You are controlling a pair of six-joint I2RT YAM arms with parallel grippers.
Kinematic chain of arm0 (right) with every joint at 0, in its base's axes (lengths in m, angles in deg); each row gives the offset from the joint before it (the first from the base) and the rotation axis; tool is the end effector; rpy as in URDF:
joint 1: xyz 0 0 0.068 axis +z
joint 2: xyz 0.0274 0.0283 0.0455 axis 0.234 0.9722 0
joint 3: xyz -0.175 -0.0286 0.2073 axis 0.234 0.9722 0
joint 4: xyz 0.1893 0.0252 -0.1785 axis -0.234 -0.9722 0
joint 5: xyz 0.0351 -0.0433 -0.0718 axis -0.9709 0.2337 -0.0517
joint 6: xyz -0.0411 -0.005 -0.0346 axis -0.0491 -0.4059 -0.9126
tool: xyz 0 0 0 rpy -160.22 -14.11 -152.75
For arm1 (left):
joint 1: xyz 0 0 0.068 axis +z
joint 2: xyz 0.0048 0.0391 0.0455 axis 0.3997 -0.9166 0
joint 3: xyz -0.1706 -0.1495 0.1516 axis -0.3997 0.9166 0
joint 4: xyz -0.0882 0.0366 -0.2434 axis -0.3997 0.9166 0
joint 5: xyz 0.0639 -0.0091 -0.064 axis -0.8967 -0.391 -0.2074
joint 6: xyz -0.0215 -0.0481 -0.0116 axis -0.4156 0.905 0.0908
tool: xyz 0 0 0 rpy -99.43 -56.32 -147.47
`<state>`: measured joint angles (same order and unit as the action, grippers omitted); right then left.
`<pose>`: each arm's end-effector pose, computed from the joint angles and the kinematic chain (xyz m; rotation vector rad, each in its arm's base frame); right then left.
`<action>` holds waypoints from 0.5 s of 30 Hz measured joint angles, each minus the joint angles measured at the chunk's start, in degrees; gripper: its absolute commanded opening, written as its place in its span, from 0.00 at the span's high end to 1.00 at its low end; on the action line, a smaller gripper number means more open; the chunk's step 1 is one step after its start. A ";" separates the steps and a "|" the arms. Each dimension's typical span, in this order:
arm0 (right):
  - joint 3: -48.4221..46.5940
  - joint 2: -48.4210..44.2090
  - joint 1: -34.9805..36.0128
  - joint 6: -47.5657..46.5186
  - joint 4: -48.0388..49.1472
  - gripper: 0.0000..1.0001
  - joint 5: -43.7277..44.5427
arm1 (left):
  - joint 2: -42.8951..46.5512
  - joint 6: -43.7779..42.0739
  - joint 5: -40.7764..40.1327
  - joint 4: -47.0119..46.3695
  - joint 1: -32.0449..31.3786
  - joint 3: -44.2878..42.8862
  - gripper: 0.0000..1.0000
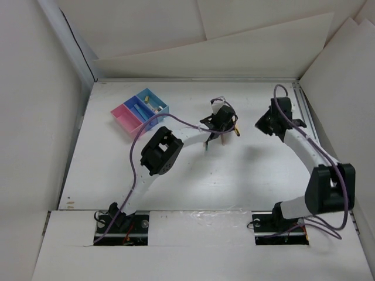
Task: Sort the stationery into containers
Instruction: Pick up the pen from the center of the board.
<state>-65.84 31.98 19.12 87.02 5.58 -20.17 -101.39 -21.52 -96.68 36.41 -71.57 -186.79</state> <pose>0.3111 0.0281 0.2460 0.8093 2.2840 0.3146 0.3693 -0.3993 0.1570 -0.1181 2.1624 -0.7860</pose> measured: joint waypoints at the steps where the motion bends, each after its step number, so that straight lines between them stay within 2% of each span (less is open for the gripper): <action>1: 0.13 -2.69 -0.20 -0.13 0.68 1.00 -0.22 | -0.85 -0.50 -0.96 1.33 -0.26 -2.60 0.67; 3: 0.48 -7.08 -0.33 -0.50 1.84 0.95 -0.79 | -2.71 -1.38 -2.82 4.55 -0.68 -6.78 0.67; 7: 1.55 -13.99 -1.33 -1.38 2.86 0.73 -2.95 | -7.15 -2.73 -5.27 9.31 -1.62 -14.82 0.65; 8: 1.97 -15.34 -1.84 -1.42 2.91 0.70 -3.52 | -7.89 -3.08 -5.62 10.16 -1.81 -16.33 0.65; 14: 4.68 -21.55 -4.11 -1.86 4.00 0.66 -8.24 | -11.72 -4.31 -7.74 14.62 -2.75 -23.96 0.64; 15: 5.01 -22.03 -4.11 -1.88 4.31 0.66 -9.35 | -12.04 -4.48 -7.80 15.08 -2.89 -24.70 0.66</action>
<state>-60.83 9.95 15.01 85.14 9.89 -29.52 -113.44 -26.01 -104.49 51.49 -74.45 -211.49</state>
